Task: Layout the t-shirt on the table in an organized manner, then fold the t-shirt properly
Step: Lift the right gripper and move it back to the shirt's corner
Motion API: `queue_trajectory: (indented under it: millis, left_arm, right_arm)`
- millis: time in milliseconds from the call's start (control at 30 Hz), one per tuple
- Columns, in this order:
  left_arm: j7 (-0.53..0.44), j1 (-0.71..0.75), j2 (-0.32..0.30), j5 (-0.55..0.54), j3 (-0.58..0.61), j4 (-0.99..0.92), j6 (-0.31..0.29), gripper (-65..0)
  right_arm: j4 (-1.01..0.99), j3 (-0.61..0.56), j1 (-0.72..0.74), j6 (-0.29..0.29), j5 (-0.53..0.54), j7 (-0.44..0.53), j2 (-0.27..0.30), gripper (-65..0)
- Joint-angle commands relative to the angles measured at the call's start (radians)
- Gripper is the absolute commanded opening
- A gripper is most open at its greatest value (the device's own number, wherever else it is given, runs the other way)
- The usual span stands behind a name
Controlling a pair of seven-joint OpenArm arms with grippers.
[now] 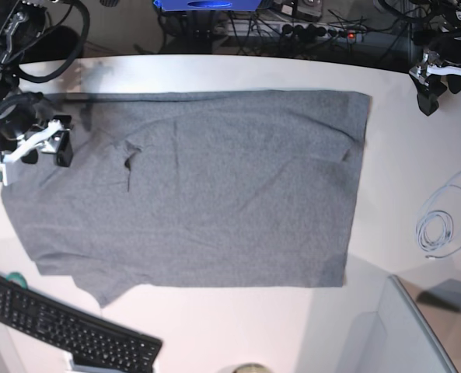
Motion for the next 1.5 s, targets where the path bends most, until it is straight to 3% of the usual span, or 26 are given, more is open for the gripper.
queue_trajectory:
  millis: [0, 833, 1033, 1467]
  left_arm:
    - [-0.020, 0.006, -0.012, -0.015, -0.005, 0.021, -0.009, -4.8]
    - [-0.025, 0.039, -0.012, -0.015, -0.008, 0.010, -0.009, -4.8]
    - [-0.099, 0.072, -0.013, -0.015, -0.008, -0.022, -0.009, -4.8]
    - [-0.100, 0.072, -0.013, -0.013, -0.006, -0.023, -0.009, -4.8]
  right_arm:
    - [0.020, 0.004, 0.003, 0.004, 0.020, 0.022, 0.007, -23.9]
    - [0.016, -0.001, 0.011, 0.004, 0.020, 0.024, 0.011, -23.9]
    - [0.016, -0.001, 0.013, 0.004, 0.020, 0.027, 0.005, -23.9]
    - [0.016, 0.007, 0.005, 0.004, 0.020, 0.025, 0.004, -23.9]
